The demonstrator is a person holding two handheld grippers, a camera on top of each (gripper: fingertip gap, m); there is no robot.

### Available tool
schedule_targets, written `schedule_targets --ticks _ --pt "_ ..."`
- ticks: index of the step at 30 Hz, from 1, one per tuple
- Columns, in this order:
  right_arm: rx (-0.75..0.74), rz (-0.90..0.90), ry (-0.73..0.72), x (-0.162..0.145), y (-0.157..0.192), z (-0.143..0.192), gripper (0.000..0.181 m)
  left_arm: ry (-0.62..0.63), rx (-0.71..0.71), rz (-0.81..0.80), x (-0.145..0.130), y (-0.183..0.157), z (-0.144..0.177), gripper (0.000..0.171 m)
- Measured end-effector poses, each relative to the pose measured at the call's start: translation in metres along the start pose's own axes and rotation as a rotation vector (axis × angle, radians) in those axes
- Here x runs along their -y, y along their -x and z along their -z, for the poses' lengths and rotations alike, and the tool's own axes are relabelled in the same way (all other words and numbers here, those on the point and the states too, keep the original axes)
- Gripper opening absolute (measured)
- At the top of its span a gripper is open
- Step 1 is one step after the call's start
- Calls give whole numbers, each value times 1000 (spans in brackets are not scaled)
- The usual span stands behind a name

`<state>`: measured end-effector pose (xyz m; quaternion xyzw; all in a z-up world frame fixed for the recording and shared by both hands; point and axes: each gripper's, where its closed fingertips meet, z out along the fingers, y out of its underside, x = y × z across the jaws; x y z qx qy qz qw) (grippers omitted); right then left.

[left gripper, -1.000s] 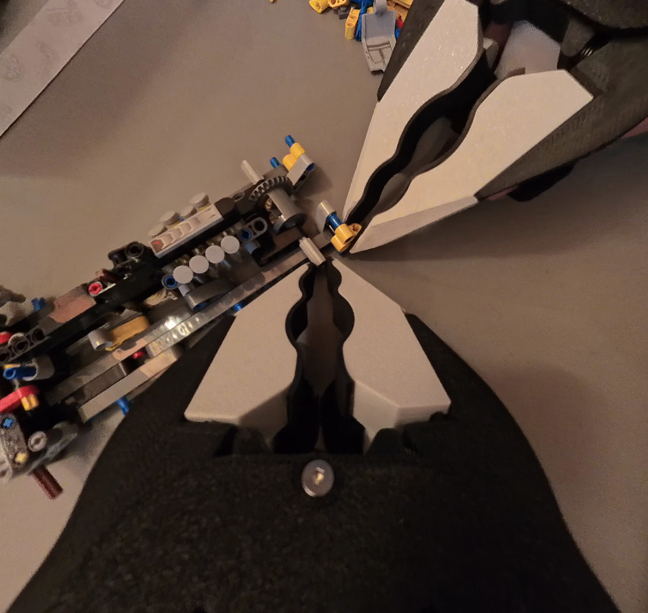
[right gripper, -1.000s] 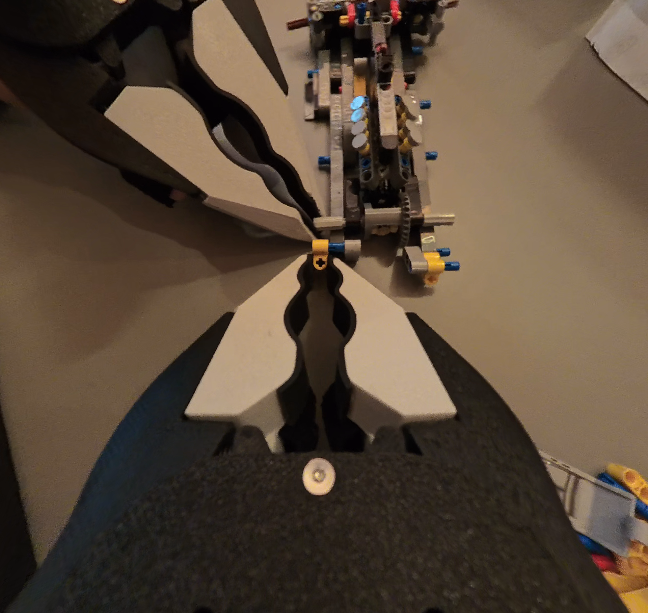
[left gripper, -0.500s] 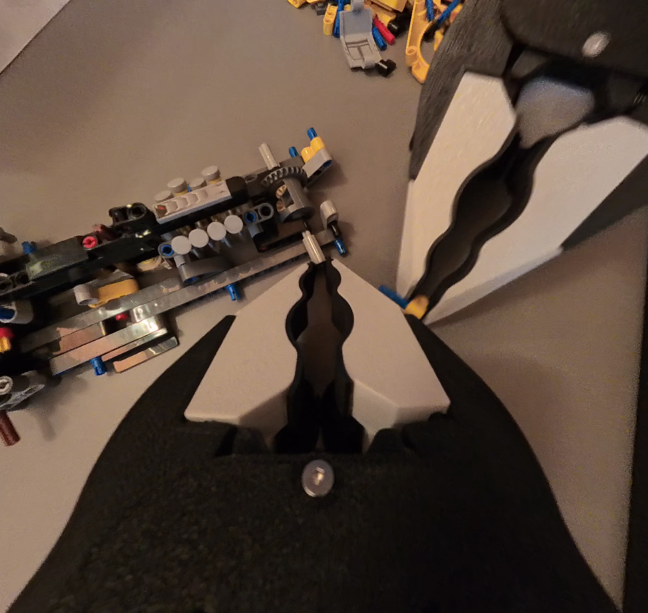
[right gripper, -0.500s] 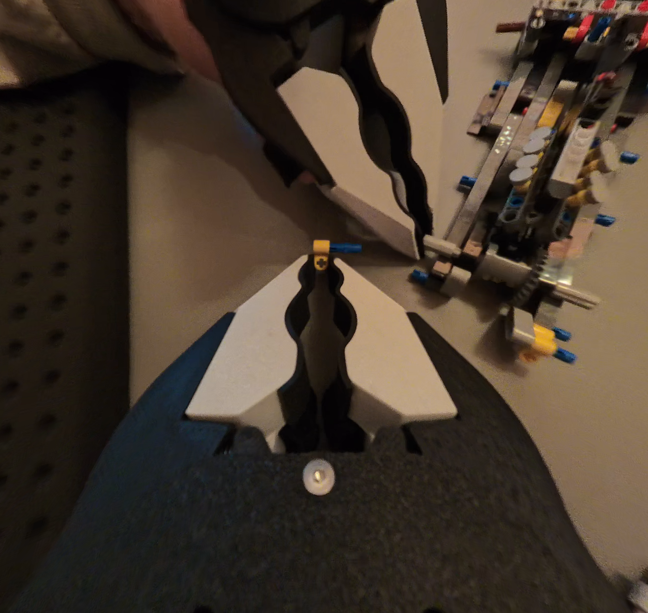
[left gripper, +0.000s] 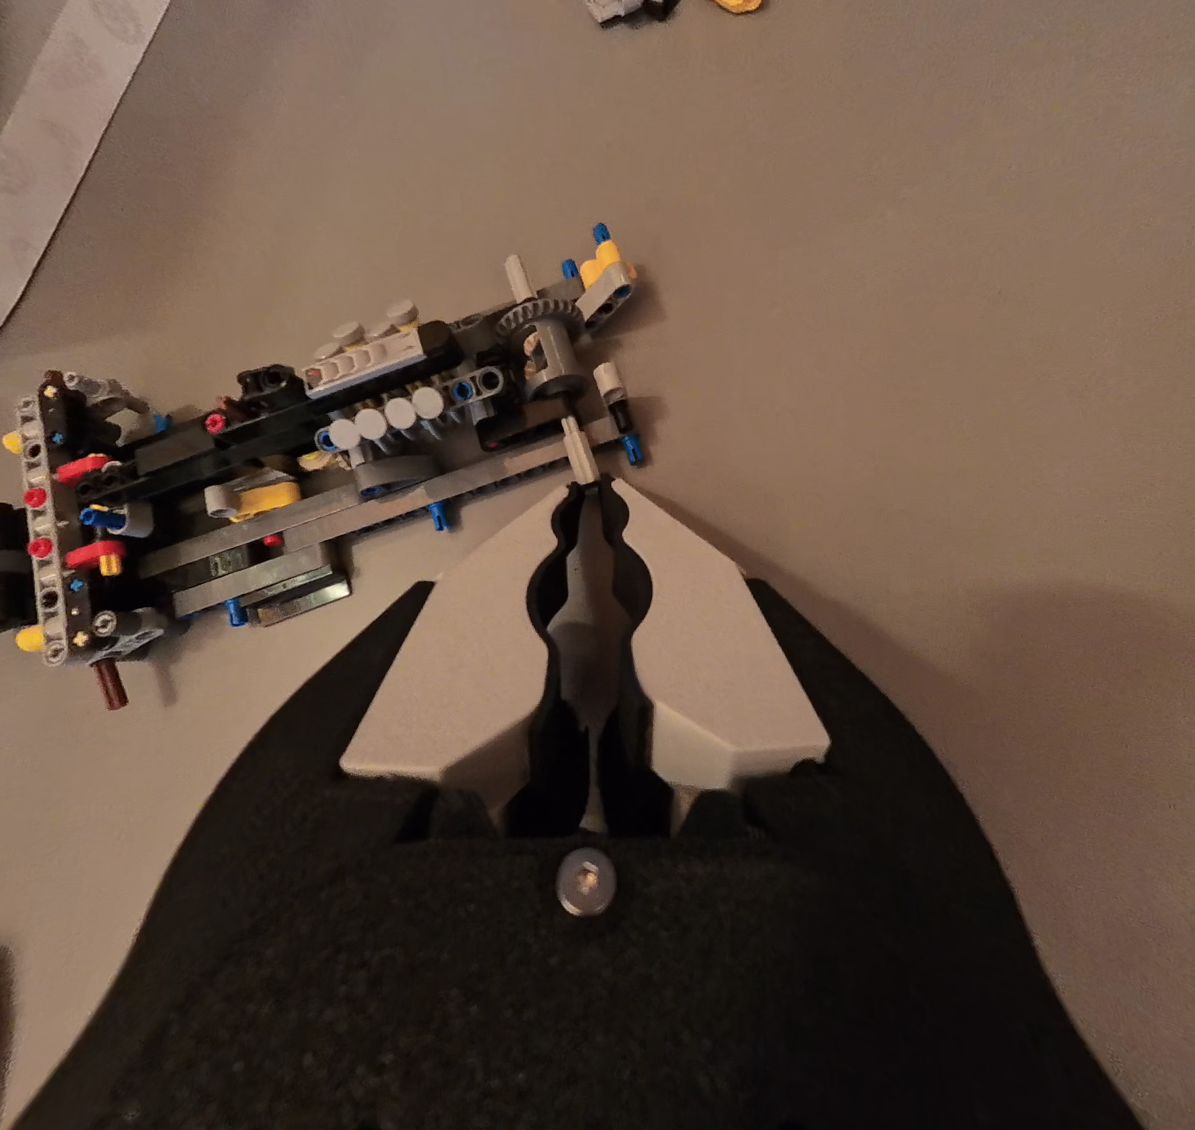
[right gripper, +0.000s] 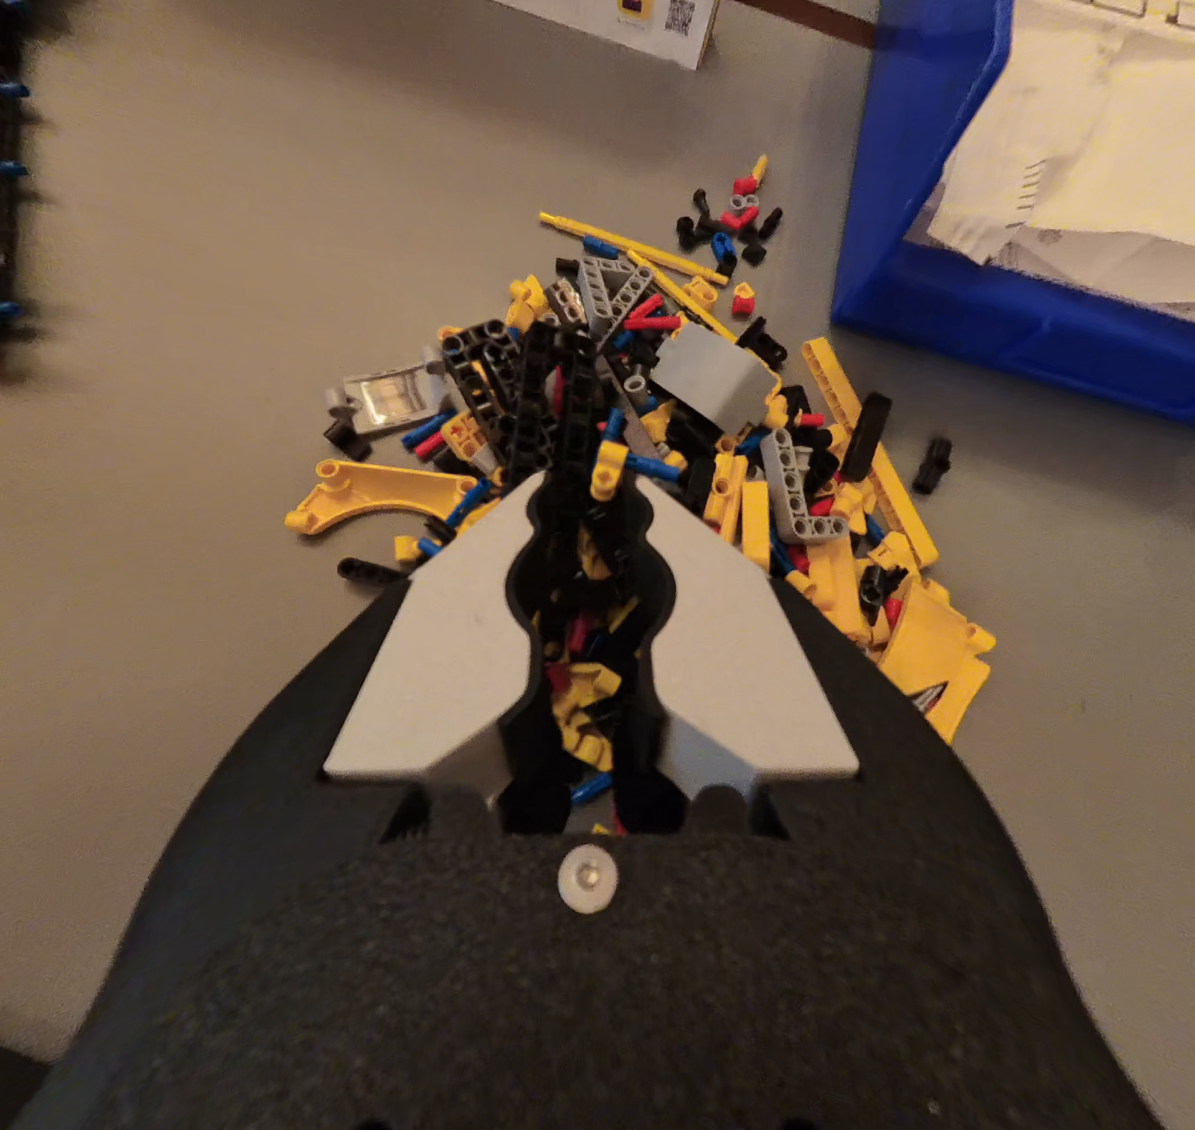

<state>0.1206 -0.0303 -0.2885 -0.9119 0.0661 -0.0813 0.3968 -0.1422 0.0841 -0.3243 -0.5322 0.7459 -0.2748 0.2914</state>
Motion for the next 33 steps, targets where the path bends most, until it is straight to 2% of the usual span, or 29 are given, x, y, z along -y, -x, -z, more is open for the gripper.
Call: schedule_targets --ticks 3,5,6,8,10,11,13,16,18,19,20,22,23,25,27,29,33 --pt "-4 58 -63 20 18 2 34 14 2 -19 -6 1 5 6" --pt "31 102 -141 44 53 6 41 25 8 -31 -9 1 9 6" --pt "110 121 -187 57 87 7 41 29 12 -37 -10 1 10 6" --pt "368 116 -239 70 174 6 43 37 21 -64 -12 1 12 6" --pt "501 108 -166 61 234 -12 51 34 26 -72 -12 1 12 6" --pt "488 138 -99 52 247 -25 63 32 25 -66 -11 1 12 6" --pt "449 179 -49 46 261 -40 72 33 24 -64 -12 0 12 6" --pt "320 265 -66 47 259 -49 56 49 26 -84 -14 -1 14 6" --pt "309 267 -75 48 258 -51 53 60 27 -88 -16 0 16 6" --pt "316 254 -71 47 257 -52 46 62 20 -86 -17 0 18 6" --pt "320 234 -62 45 255 -52 31 65 17 -82 -19 0 20 6" --pt "331 213 -64 44 251 -52 32 71 18 -71 -24 3 25 6" --pt "358 202 -67 44 254 -51 38 61 17 -66 -24 3 27 6" --pt "432 190 -116 50 265 -43 48 9 36 -88 -15 5 31 6" --pt "535 147 -198 61 276 -29 43 -85 80 -148 5 5 39 6" --pt "719 11 -251 71 282 -11 42 -181 135 -216 24 3 47 6" --pt "1096 -327 -235 87 283 15 35 -283 171 -285 44 -6 53 5"
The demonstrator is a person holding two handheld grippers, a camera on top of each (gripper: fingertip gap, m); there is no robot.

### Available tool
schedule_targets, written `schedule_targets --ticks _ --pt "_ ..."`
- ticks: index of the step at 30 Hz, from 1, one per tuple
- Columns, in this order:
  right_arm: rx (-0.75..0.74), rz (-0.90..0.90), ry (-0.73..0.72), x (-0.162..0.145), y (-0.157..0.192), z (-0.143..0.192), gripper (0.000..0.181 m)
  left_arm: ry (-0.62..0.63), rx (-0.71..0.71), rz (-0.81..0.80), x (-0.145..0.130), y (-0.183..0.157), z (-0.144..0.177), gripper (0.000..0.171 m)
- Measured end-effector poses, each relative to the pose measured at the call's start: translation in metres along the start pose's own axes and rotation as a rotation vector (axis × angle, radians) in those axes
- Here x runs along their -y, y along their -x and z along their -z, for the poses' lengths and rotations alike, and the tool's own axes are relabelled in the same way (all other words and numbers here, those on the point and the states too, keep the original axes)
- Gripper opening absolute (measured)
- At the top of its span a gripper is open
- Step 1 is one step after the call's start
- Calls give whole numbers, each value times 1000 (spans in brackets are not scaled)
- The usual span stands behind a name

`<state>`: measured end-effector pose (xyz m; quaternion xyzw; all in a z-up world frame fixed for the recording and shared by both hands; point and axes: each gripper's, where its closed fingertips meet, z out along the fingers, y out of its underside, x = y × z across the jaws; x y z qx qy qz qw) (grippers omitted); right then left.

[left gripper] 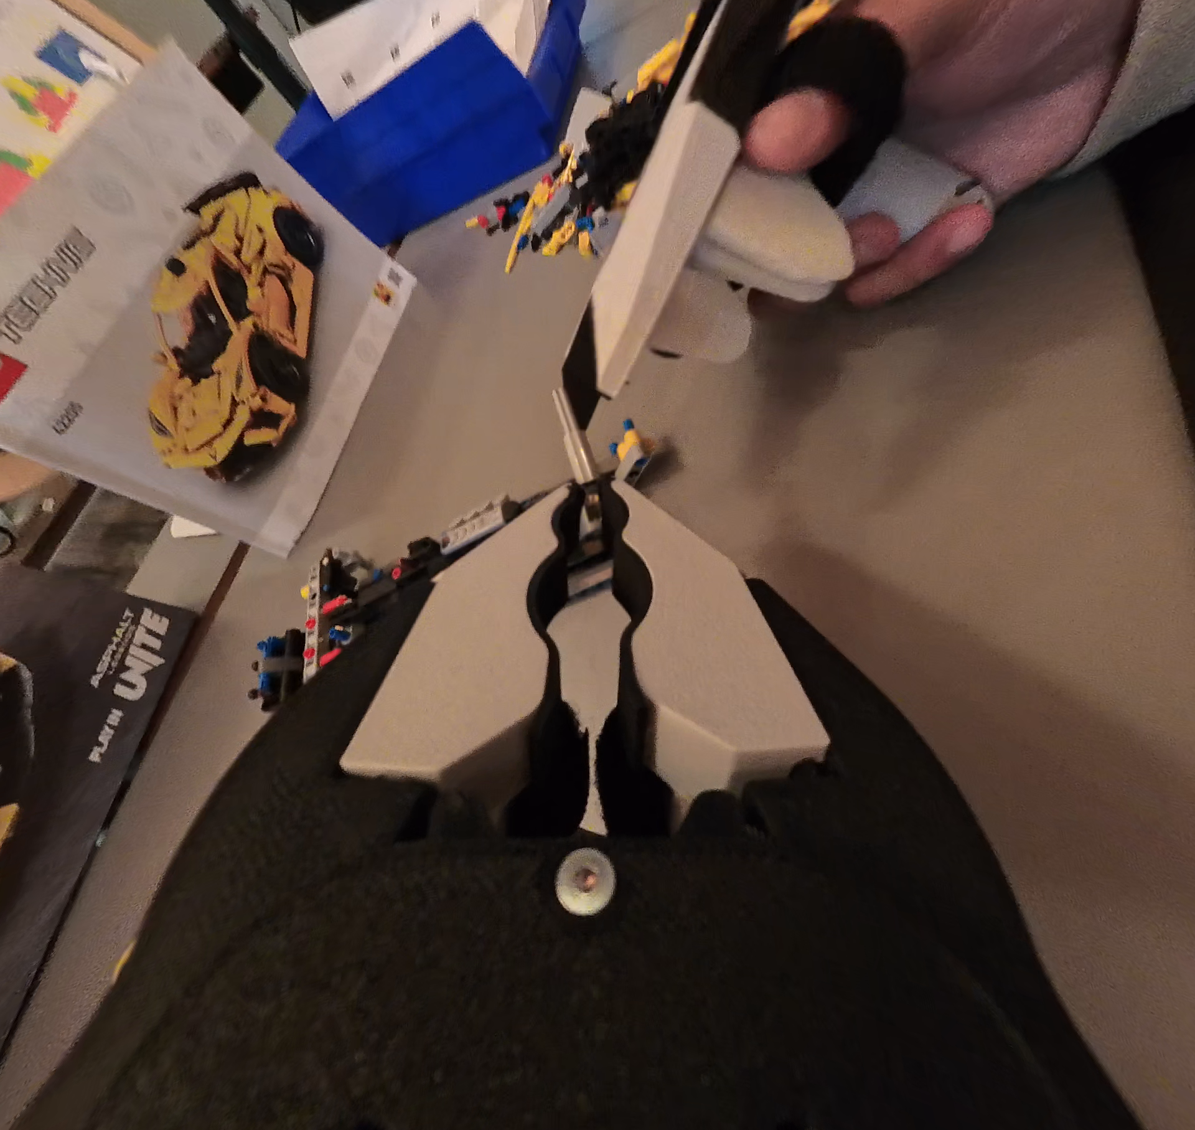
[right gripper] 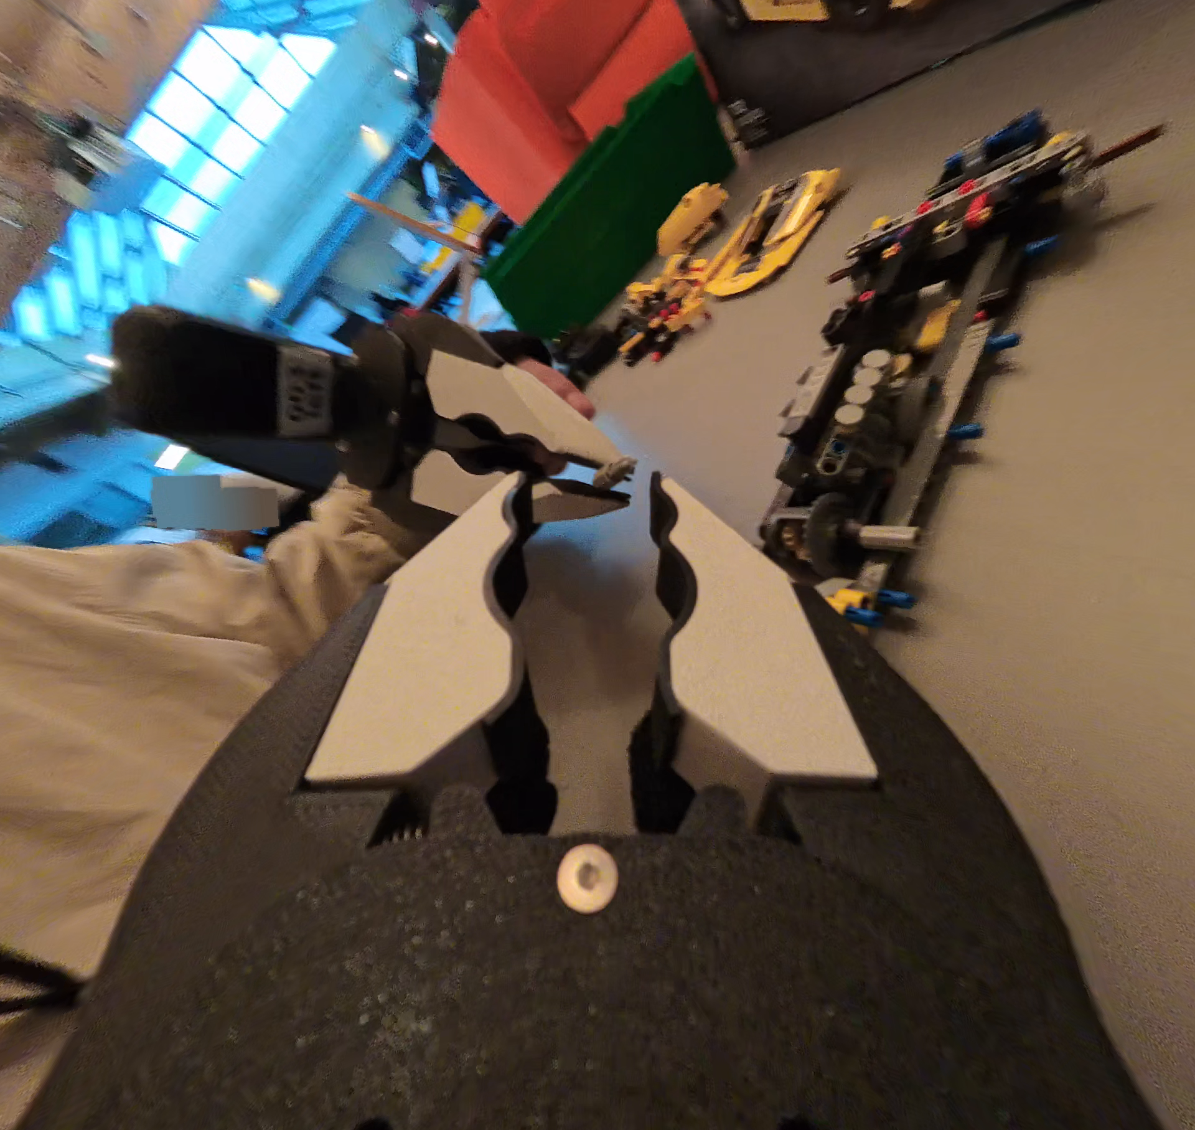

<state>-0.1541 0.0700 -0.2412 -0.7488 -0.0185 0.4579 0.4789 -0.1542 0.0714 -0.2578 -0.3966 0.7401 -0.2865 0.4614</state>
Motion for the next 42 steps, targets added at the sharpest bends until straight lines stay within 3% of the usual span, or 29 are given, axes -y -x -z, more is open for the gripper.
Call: schedule_targets --ticks 5,8,11,13,17,20,22,26,38,39,41,42 --pt "64 -68 -15 3 3 4 4 -18 -28 -4 4 -9 -3 5" --pt "17 -64 4 0 -5 5 3 -3 -19 43 2 -7 -6 6" --pt "-6 -49 -12 3 -8 7 3 -16 -18 130 6 -3 -7 25" --pt "-5 -46 -3 2 -7 6 3 -28 -26 159 9 -4 -7 28" --pt "-5 -25 9 0 -5 2 3 -25 -22 151 10 -6 -10 7" --pt "-2 -40 0 1 -6 2 4 -9 17 114 10 -2 -10 6" --pt "13 -61 21 -4 -6 1 16 -25 61 63 13 2 -7 6" --pt "26 -52 15 -2 -4 1 5 -15 53 33 12 -1 -8 6" --pt "49 51 69 -6 7 7 2 -54 -11 -10 19 -7 0 6" --pt "43 64 65 -4 7 9 3 -16 23 -39 14 -2 2 6" --pt "13 10 -108 29 -5 45 3 118 155 -80 -22 30 13 6" --pt "-7 -6 -167 41 -13 70 2 81 165 8 -28 42 22 6"
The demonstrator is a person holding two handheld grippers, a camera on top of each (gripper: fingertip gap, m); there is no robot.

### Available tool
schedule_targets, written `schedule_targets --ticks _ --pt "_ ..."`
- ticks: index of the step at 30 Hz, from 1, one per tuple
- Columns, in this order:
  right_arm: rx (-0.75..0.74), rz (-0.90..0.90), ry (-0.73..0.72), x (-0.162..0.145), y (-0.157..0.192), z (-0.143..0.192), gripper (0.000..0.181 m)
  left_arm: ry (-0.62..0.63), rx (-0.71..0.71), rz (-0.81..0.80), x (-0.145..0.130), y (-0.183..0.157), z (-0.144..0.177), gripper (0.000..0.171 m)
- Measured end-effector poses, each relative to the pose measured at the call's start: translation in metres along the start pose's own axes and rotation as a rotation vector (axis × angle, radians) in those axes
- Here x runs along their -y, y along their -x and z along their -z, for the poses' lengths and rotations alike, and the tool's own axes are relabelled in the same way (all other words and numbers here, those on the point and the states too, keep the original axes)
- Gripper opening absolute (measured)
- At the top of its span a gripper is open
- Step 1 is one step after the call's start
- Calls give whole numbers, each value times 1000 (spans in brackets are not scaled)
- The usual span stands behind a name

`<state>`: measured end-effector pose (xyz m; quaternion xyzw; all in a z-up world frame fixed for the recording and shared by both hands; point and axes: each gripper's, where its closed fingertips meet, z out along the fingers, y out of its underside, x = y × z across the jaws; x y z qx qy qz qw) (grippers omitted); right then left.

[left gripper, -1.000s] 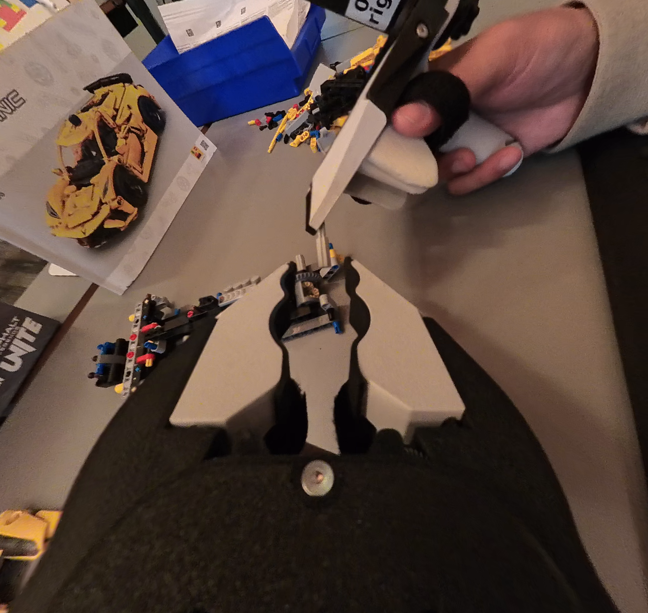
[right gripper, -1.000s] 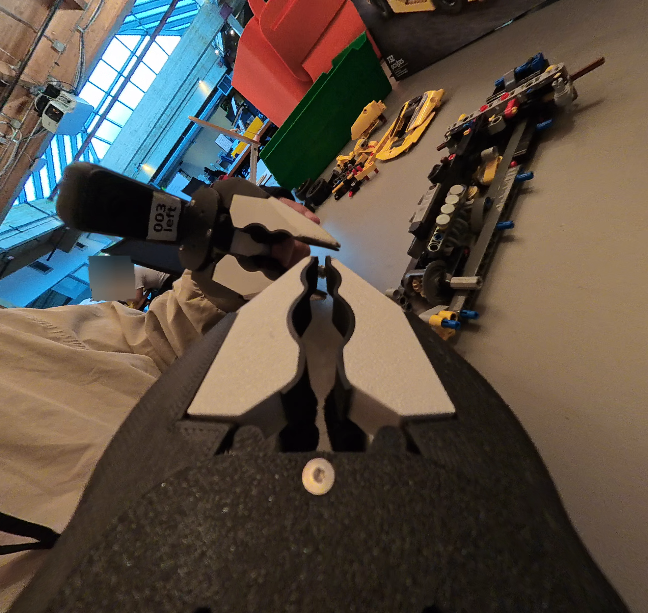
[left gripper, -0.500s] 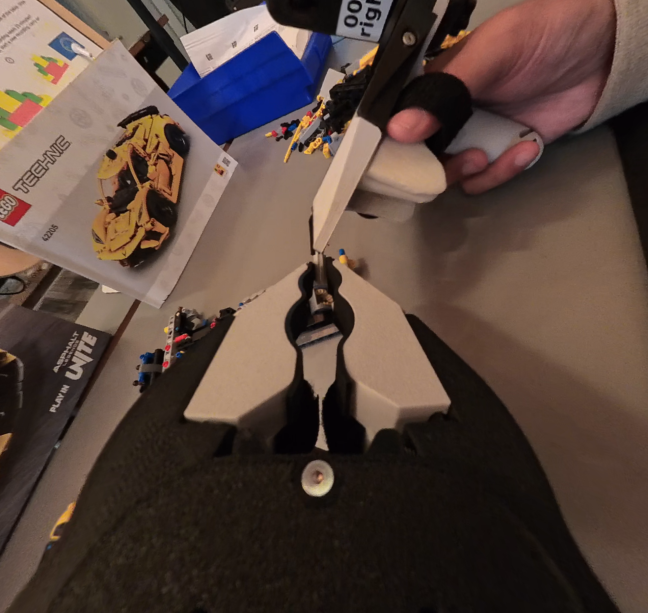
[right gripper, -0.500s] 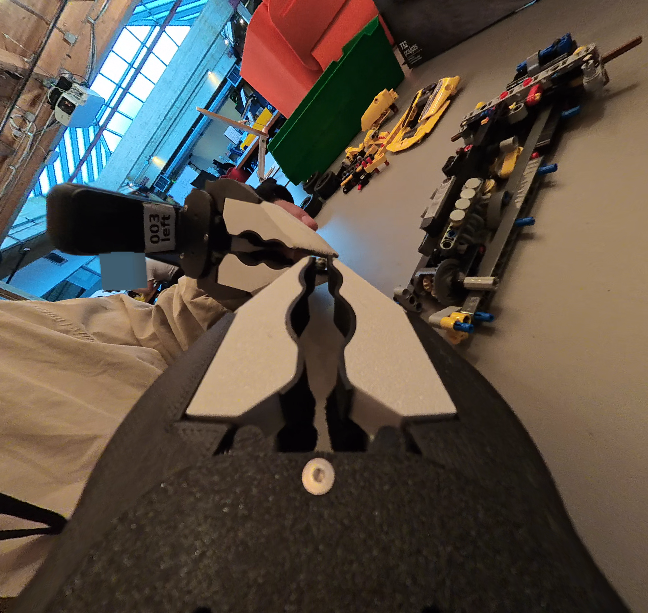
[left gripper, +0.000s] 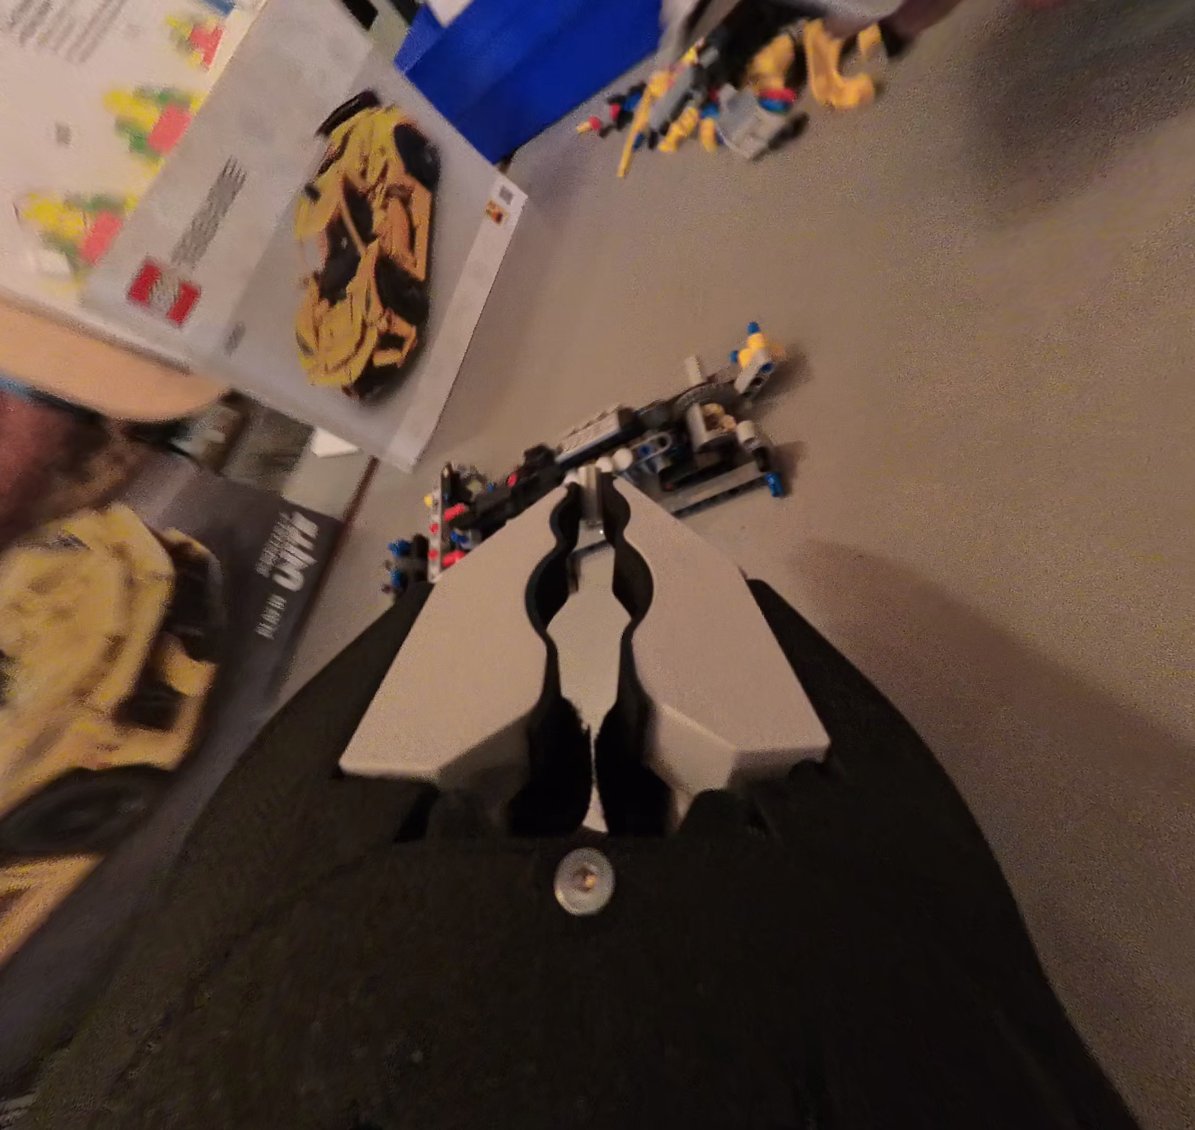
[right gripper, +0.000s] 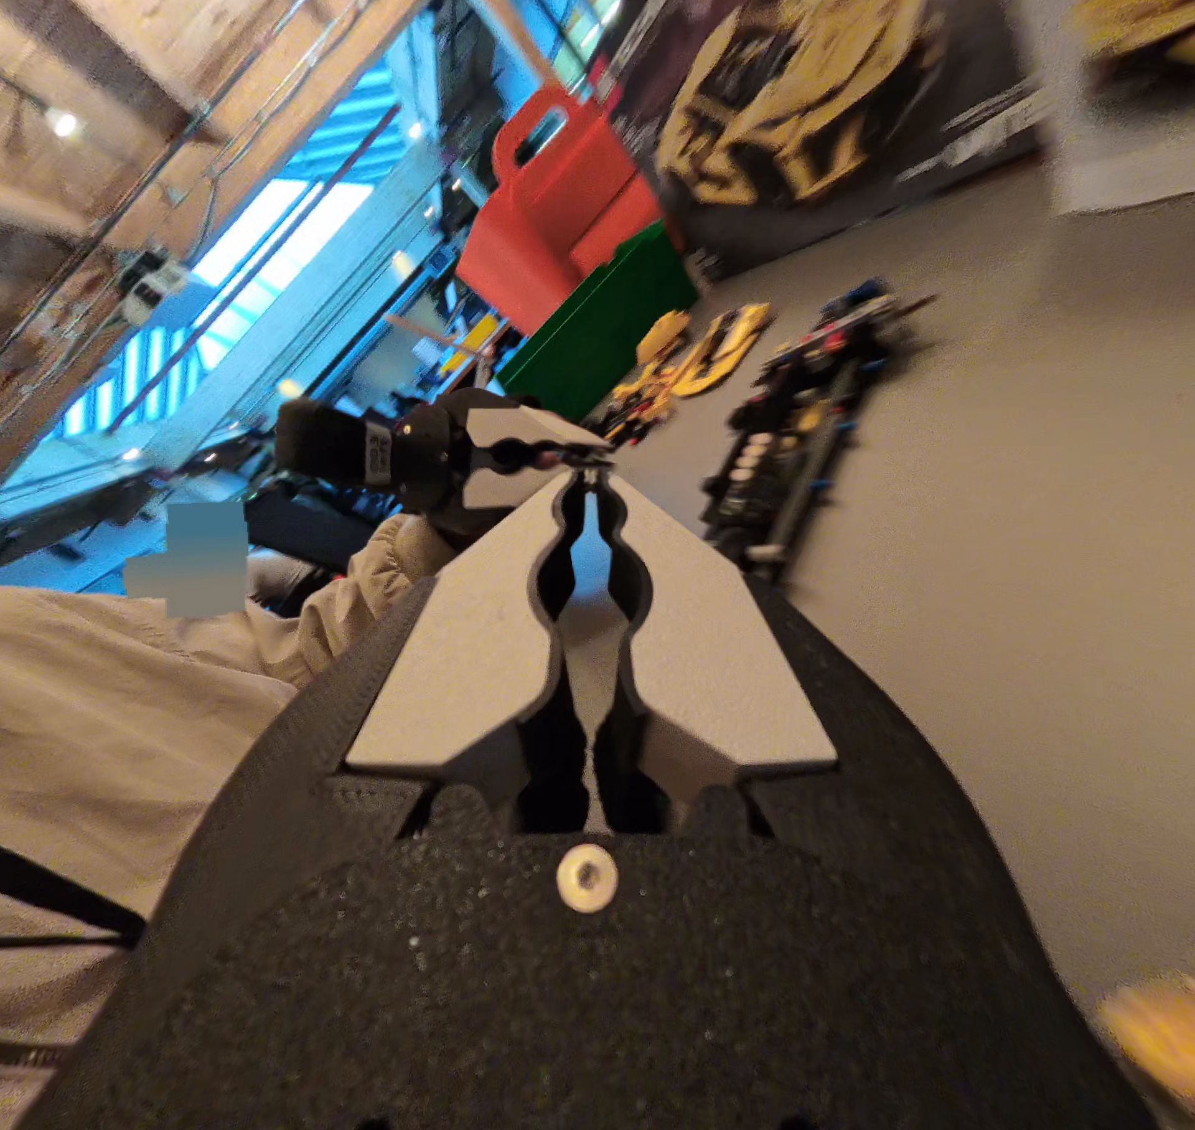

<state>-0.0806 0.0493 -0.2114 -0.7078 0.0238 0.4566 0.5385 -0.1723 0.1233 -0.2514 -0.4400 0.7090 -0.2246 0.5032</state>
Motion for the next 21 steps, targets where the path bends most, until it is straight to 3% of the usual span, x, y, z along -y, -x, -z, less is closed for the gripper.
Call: schedule_targets --ticks 1,3,7,8,10,13,17,18,21 --pt "-42 25 6 4 -7 18 2 -63 -25 134 5 9 6 6" --pt "-224 134 115 4 -32 51 3 -137 -28 204 21 14 7 6" --pt "-870 403 182 44 -106 158 3 -145 -76 183 33 -14 -11 6" --pt "-960 416 222 43 -119 176 4 -152 -69 174 36 -18 -15 6" --pt "-987 394 262 38 -130 186 22 -154 -81 197 42 -27 -22 6" --pt "-895 522 190 41 -111 161 36 -196 -193 488 56 -36 -29 6" --pt "-549 870 133 22 -35 64 65 -361 -449 995 85 -39 -25 7" --pt "-458 918 127 9 -13 39 66 -393 -491 1078 88 -37 -24 6" --pt "-368 1010 102 -23 26 -14 63 -435 -612 1234 91 -39 -22 6"
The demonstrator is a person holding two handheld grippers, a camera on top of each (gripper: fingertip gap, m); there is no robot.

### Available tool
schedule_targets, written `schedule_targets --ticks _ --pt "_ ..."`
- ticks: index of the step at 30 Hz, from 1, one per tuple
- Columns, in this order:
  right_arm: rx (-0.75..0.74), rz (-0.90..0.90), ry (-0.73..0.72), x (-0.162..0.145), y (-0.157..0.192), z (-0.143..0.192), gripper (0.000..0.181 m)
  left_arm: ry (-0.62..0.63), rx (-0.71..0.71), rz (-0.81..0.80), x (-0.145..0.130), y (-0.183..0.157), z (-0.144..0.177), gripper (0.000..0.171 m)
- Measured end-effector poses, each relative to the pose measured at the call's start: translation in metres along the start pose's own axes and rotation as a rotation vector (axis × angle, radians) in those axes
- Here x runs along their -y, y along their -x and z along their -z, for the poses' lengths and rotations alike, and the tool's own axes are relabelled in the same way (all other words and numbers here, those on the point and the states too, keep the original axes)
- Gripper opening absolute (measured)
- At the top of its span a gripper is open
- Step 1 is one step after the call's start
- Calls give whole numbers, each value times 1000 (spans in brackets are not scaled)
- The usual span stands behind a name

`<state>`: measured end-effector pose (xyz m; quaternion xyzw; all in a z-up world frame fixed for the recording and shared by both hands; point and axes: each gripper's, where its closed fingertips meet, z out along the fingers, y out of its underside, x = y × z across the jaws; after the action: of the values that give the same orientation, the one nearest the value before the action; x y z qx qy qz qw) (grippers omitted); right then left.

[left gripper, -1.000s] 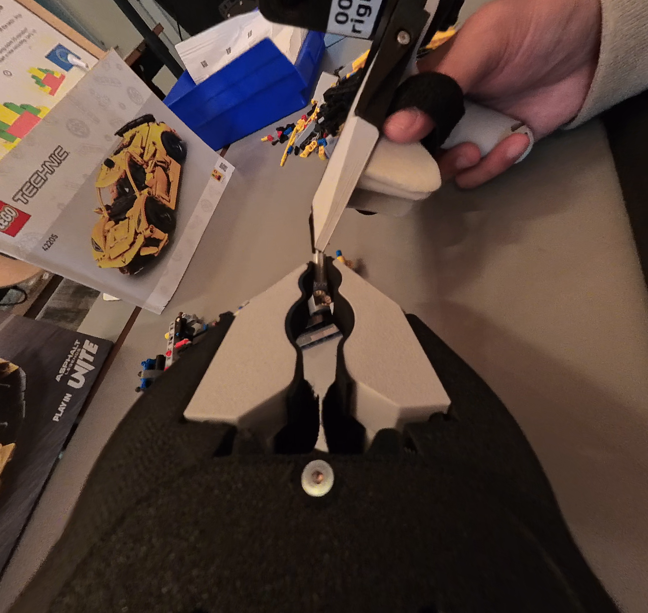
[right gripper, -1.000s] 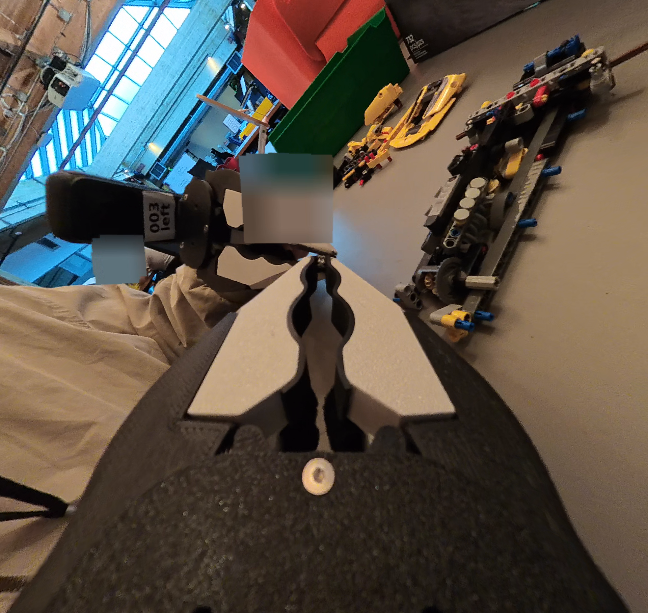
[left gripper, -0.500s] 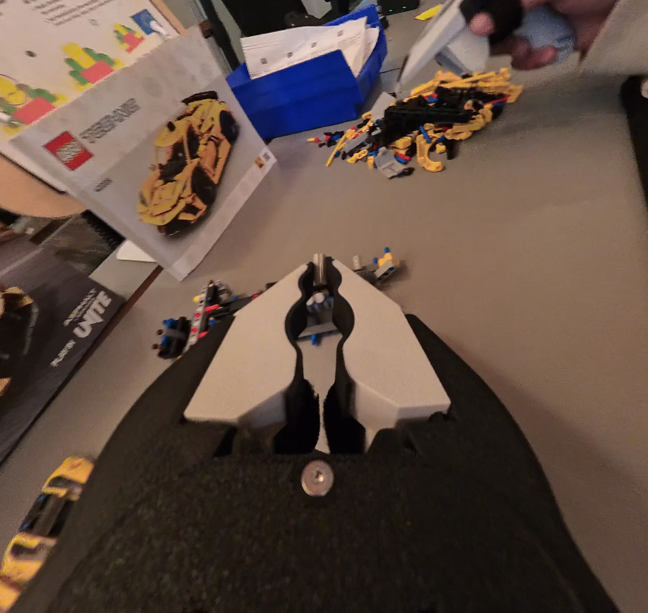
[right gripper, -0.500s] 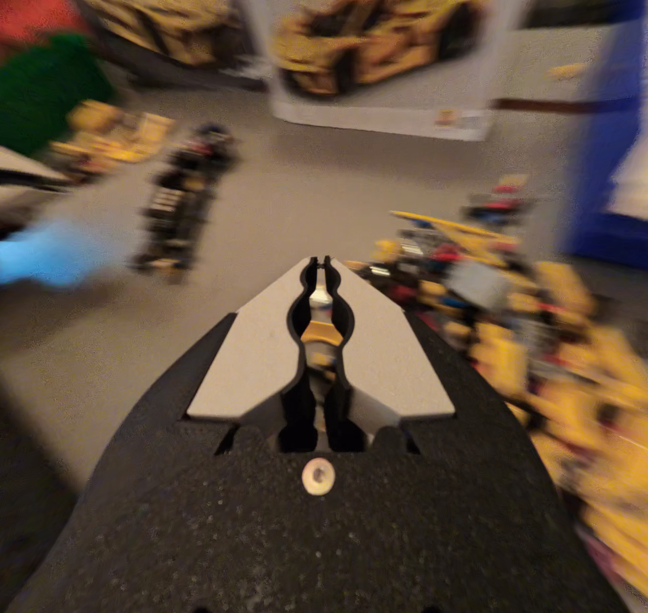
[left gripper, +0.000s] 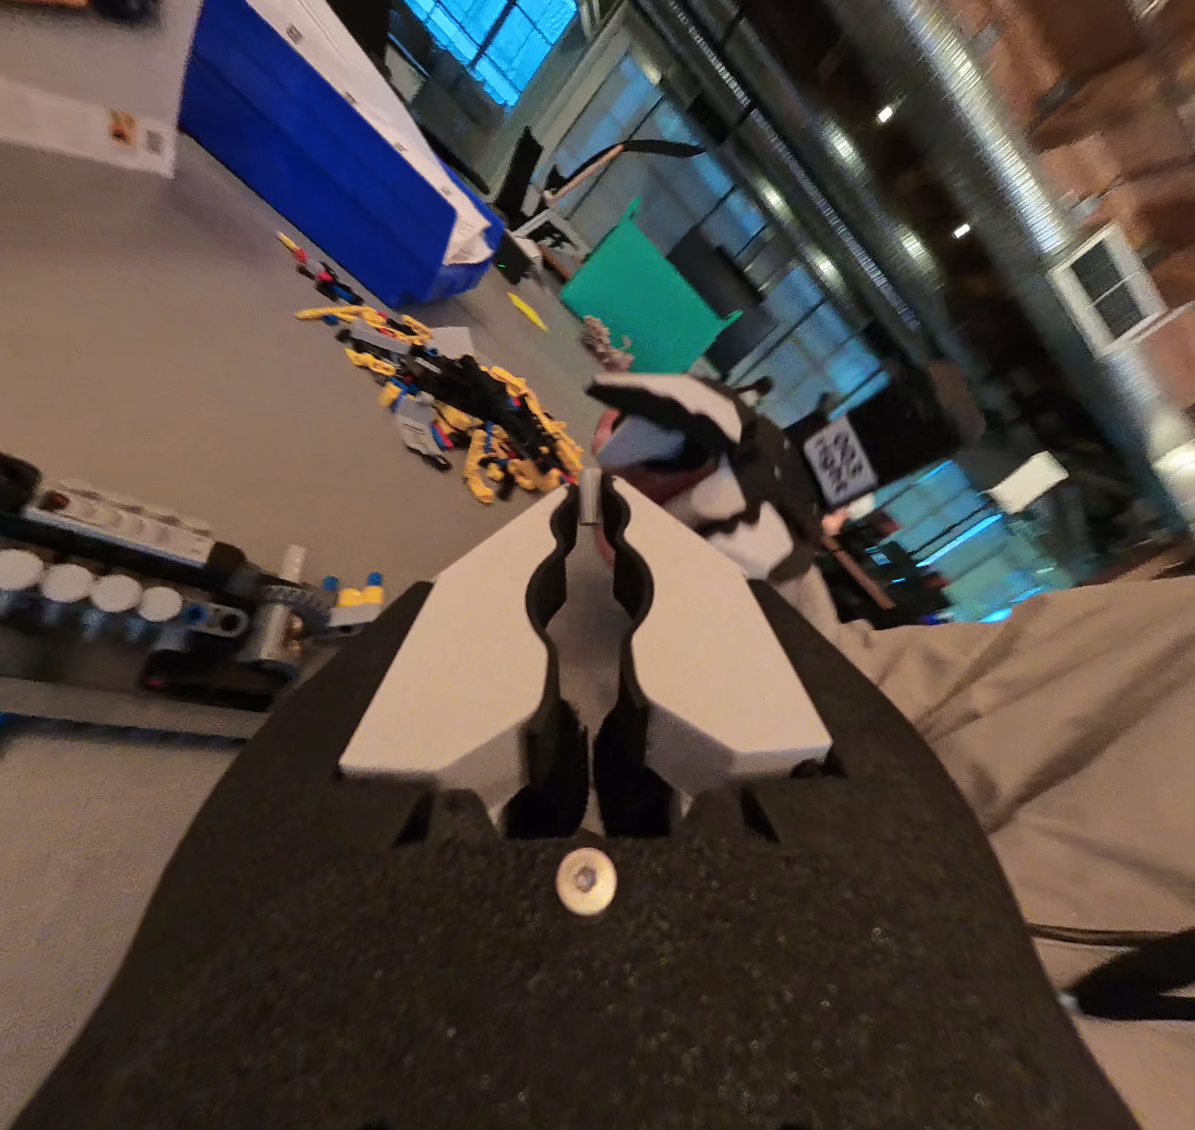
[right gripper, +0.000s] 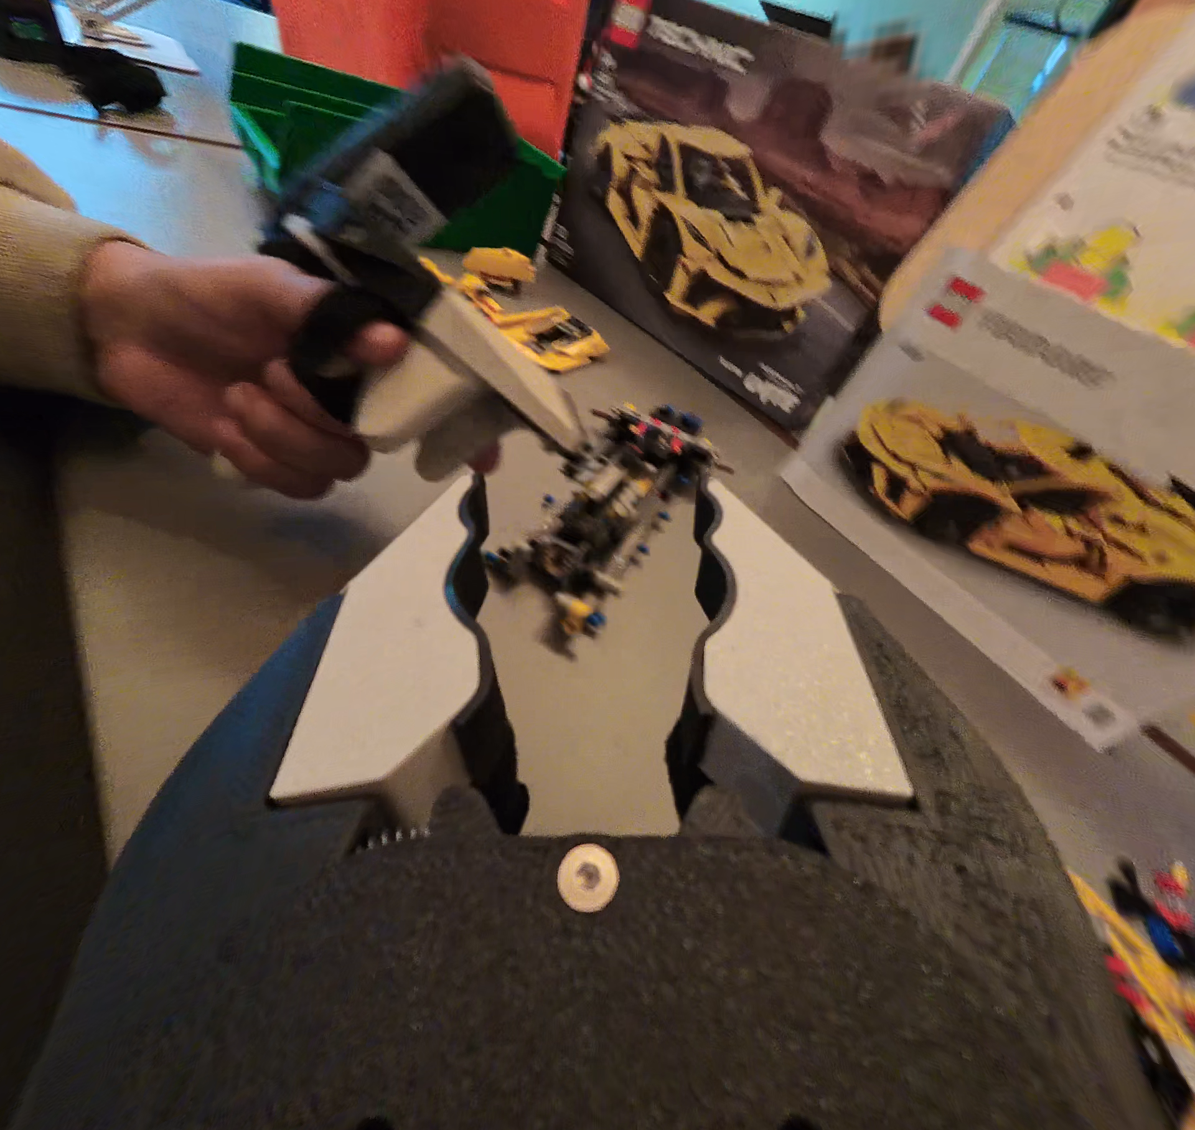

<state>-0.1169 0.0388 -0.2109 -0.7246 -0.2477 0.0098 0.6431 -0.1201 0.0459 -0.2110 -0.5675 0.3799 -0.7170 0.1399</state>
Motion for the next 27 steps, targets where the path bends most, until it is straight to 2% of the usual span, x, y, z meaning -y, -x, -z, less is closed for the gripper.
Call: schedule_targets --ticks 2,4,5,6,11,14,16,17,18,19,20,21,23,25,27 --pt "29 61 -1 4 22 -13 59 6 -91 106 -2 -6 2 6" --pt "15 54 44 1 24 -20 55 -2 -169 190 0 -12 5 6" --pt "-9 79 34 2 21 -20 47 -13 -182 211 2 -13 7 6" --pt "-22 115 7 6 19 -19 41 -16 -186 219 3 -12 8 6" --pt "-20 131 -15 9 20 -18 37 20 -206 220 -3 -17 6 6" --pt "-30 171 -34 14 21 -15 16 51 -228 226 -9 -22 3 6" --pt "-27 184 -2 9 21 -16 15 64 -223 251 -12 -19 2 6" --pt "-25 194 24 5 20 -15 15 70 -223 254 -12 -17 2 9" --pt "-56 205 38 2 13 -12 15 65 -224 259 -9 -16 3 19" --pt "-97 220 29 3 2 -7 15 51 -207 253 -3 -12 6 30" --pt "-141 214 29 2 -13 1 15 27 -166 227 4 -5 11 33" --pt "-187 187 74 -7 -34 11 15 -4 -107 185 13 4 18 33" --pt "-305 73 249 -46 -86 36 15 -9 30 44 21 21 31 33" --pt "-407 -81 438 -95 -127 67 15 124 245 -170 9 48 41 33" --pt "-424 -192 526 -123 -142 87 15 282 440 -397 -6 71 51 32"
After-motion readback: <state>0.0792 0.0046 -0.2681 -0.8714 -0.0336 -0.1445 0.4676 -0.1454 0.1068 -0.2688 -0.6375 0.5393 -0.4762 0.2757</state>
